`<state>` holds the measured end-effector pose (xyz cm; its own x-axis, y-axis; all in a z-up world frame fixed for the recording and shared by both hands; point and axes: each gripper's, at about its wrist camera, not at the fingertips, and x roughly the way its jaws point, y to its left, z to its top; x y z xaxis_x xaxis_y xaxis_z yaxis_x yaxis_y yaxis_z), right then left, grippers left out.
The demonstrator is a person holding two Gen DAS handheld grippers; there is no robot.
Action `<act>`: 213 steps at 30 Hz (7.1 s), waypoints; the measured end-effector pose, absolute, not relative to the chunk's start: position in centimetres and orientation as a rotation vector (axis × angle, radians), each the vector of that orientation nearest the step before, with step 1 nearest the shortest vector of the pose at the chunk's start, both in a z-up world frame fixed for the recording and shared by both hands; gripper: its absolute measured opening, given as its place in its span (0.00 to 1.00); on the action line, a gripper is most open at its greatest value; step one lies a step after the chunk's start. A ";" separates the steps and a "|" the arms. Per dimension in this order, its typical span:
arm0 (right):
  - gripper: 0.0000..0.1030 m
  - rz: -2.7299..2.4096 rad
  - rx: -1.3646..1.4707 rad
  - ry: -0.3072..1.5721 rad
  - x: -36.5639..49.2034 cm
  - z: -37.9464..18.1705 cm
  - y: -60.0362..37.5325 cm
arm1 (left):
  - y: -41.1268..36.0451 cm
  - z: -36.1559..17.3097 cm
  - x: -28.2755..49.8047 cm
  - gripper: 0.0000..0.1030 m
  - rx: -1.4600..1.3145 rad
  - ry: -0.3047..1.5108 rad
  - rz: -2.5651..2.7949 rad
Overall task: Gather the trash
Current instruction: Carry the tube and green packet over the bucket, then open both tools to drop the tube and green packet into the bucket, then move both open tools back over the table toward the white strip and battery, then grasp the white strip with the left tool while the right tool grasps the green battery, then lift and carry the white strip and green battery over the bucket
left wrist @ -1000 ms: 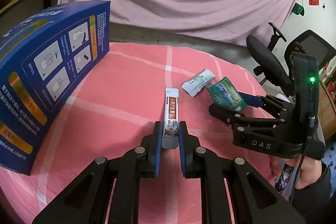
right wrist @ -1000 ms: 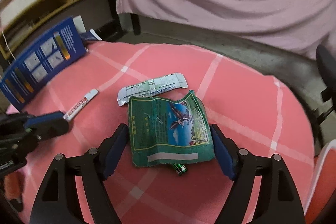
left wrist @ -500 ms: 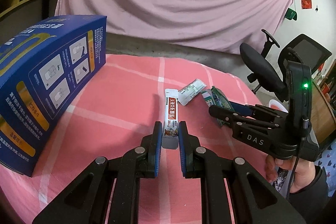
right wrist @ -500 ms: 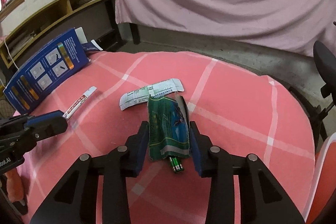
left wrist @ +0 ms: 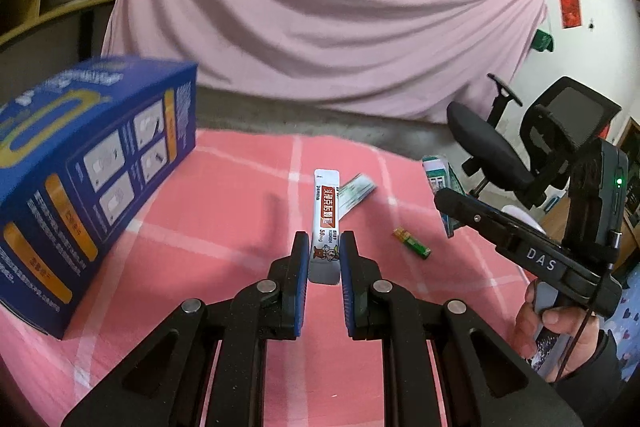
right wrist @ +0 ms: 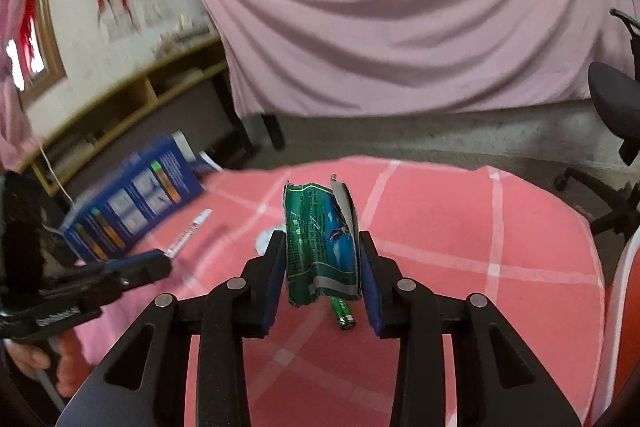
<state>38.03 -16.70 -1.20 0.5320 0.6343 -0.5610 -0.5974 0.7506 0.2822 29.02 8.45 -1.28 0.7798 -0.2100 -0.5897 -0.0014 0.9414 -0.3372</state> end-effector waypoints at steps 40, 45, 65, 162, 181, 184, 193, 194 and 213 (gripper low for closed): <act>0.35 0.203 0.100 -0.046 26.9 8.4 -36.0 | -16.6 8.7 25.9 0.12 -0.022 0.062 -0.418; 0.35 0.136 0.105 0.001 27.0 7.6 -39.5 | -21.1 8.6 27.4 0.12 -0.013 0.091 -0.485; 0.37 -0.017 0.201 0.311 30.6 3.4 -47.3 | -28.5 4.9 33.8 0.12 -0.048 0.401 -0.592; 0.66 0.619 -0.102 0.852 40.2 -3.0 -16.8 | 4.2 -4.9 36.4 0.61 -0.083 0.839 -0.081; 0.13 0.701 -0.154 0.983 40.8 -4.8 -15.6 | 3.2 -5.4 41.3 0.55 0.000 0.956 -0.212; 0.09 0.689 -0.154 0.982 40.9 -4.7 -15.5 | 3.0 -5.9 41.8 0.51 0.007 0.957 -0.226; 0.08 0.614 -0.147 0.961 41.3 -4.6 -16.0 | 2.6 -6.2 42.1 0.24 0.042 0.959 -0.205; 0.08 0.612 -0.143 0.961 41.3 -4.6 -16.1 | 2.5 -6.2 42.0 0.23 0.057 0.959 -0.196; 0.08 0.565 -0.017 0.759 39.3 -2.0 -19.2 | 0.8 -3.9 35.9 0.19 -0.049 0.819 -0.037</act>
<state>39.32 -19.17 -1.95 0.5846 0.4783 -0.6553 -0.4902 0.8519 0.1845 35.95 0.83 -3.93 0.6827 -0.0517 -0.7289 0.0134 0.9982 -0.0582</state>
